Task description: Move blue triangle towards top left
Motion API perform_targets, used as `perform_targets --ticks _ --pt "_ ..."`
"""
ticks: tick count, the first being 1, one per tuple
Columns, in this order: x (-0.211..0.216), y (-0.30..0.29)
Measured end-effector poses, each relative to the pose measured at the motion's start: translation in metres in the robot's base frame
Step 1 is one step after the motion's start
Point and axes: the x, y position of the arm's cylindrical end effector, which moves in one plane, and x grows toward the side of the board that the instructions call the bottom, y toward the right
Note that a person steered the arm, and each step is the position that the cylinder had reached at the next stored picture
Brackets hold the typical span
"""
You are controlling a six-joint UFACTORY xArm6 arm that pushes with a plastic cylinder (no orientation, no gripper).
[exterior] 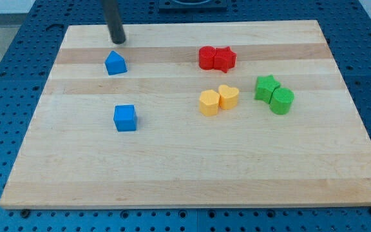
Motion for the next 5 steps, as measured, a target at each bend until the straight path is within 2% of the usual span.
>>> perform_targets --ticks 1,2,3,4,5 --pt "0.033 0.069" --pt "0.114 0.091" --pt "0.125 0.089" --pt "0.168 0.05" --pt "0.145 0.012"
